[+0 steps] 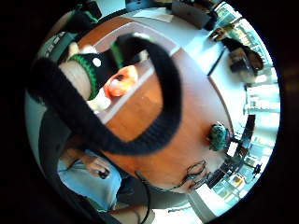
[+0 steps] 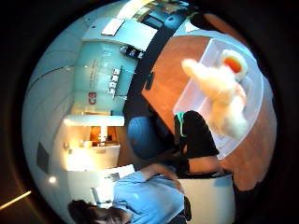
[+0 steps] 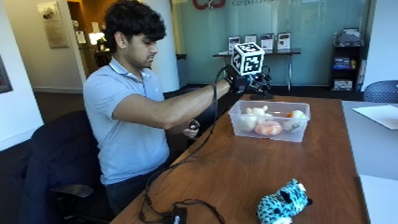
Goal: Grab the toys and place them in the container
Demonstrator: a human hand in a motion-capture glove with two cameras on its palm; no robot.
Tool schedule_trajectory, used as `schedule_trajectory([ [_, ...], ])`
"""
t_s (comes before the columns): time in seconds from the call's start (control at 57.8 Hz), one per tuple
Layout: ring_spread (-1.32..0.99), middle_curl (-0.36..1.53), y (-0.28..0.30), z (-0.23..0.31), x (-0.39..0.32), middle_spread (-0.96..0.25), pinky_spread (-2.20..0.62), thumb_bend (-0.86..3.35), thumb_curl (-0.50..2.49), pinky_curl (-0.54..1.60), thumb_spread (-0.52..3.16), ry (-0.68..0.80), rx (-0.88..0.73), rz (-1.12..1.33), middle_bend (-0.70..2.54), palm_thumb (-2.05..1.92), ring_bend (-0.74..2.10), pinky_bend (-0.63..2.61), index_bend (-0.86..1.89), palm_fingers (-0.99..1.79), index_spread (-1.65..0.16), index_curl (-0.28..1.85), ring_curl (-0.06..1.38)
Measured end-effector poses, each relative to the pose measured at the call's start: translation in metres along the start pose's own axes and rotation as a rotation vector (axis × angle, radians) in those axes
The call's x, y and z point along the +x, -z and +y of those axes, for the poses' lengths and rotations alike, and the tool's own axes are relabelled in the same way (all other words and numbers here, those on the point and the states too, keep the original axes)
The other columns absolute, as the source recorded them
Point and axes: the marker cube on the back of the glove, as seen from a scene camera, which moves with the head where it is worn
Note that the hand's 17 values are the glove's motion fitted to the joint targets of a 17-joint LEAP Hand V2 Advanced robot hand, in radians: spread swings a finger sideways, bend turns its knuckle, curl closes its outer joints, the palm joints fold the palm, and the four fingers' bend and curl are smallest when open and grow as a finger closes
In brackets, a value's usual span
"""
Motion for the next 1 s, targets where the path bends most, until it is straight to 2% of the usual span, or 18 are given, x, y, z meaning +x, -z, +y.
schedule_trajectory([
  [0.121,-0.12,0.33,0.012,0.022,0.060,0.01,-0.07,0.49,0.43,0.31,1.53,-0.124,0.085,0.121,0.26,-0.02,0.71,1.39,0.19,-0.04,-0.31,0.35,0.42],
  [0.277,-0.08,0.34,0.030,0.059,0.194,0.01,-0.01,0.41,0.38,0.28,1.51,-0.439,0.126,0.209,0.24,-0.03,0.52,1.34,0.22,-0.09,-0.32,0.37,0.37],
  [0.415,-0.05,0.35,0.042,0.102,0.327,0.00,0.02,0.39,0.36,0.26,1.52,-0.765,0.092,0.218,0.21,0.00,0.41,1.29,0.21,-0.08,-0.32,0.39,0.33],
  [0.502,-0.04,0.35,0.033,0.123,0.380,0.00,0.02,0.39,0.36,0.25,1.53,-0.890,0.031,0.191,0.19,0.02,0.37,1.27,0.19,-0.06,-0.32,0.39,0.32],
  [0.658,-0.03,0.35,-0.015,0.146,0.425,0.01,0.03,0.40,0.36,0.24,1.56,-0.919,-0.166,0.162,0.18,0.05,0.31,1.27,0.14,-0.08,-0.32,0.37,0.30],
  [0.744,-0.03,0.37,-0.033,0.146,0.436,0.00,0.03,0.41,0.35,0.25,1.57,-0.899,-0.144,0.224,0.25,0.07,0.33,1.30,0.06,-0.05,-0.32,0.32,0.31],
  [0.796,-0.09,0.43,-0.032,0.144,0.437,-0.03,-0.05,0.46,0.35,0.25,1.64,-0.865,-0.032,0.273,0.44,0.09,0.62,1.33,-0.09,0.25,-0.31,0.23,0.38],
  [0.866,-0.18,0.49,-0.022,0.142,0.433,-0.07,-0.16,0.53,0.36,0.25,1.65,-0.819,0.067,0.264,0.61,0.15,0.95,1.36,-0.08,0.54,-0.31,0.13,0.44],
  [0.883,-0.20,0.51,-0.019,0.141,0.431,-0.08,-0.20,0.56,0.38,0.27,1.65,-0.809,0.079,0.250,0.66,0.18,1.04,1.40,-0.06,0.69,-0.31,0.12,0.46],
  [0.918,-0.22,0.53,-0.012,0.139,0.425,-0.09,-0.24,0.60,0.39,0.27,1.64,-0.789,0.104,0.212,0.71,0.23,1.14,1.41,-0.03,0.78,-0.31,0.09,0.49],
  [1.004,-0.25,0.59,0.010,0.132,0.406,-0.11,-0.30,0.71,0.42,0.32,1.63,-0.746,0.174,0.120,0.78,0.34,1.31,1.41,0.03,0.81,-0.31,0.06,0.58],
])
